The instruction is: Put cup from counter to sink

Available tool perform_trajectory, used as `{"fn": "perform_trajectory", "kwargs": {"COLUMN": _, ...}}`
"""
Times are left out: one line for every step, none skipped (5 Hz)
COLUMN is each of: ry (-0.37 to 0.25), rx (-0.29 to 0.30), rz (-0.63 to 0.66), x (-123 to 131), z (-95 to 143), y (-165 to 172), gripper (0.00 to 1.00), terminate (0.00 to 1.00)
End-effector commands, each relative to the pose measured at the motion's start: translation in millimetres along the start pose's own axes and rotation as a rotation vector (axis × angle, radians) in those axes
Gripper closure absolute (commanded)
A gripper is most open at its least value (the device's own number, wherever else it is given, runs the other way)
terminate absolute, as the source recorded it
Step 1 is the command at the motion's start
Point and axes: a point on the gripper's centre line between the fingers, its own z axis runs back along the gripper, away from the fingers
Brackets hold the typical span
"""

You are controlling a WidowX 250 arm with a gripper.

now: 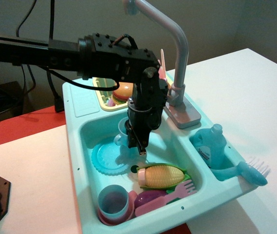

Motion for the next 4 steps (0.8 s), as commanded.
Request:
{"fn": "perform_trajectory", "kwargs": {"ry": -0.037, "rx": 0.004, "rz": 0.022, "x": -9, "z": 24, "y": 9, "gripper": 0.0, "terminate": 0.0}}
{"fn": "perform_trajectory", "kwargs": {"ry": -0.026, "rx": 0.002, "rz": 0.039, "x": -21, "z": 43, "y": 17, "gripper": 0.0, "terminate": 0.0}}
{"fn": "perform_trajectory", "kwargs": {"ry": -0.043, "rx": 0.012, "rz": 0.045, "x": -43, "z": 79, "y": 24, "gripper": 0.0, "terminate": 0.0}}
{"fn": "perform_trajectory", "kwargs": {"ry": -0.074, "rx": 0.017, "rz": 0.065, "x": -81, "z": 120, "y": 32, "gripper": 0.0, "terminate": 0.0}}
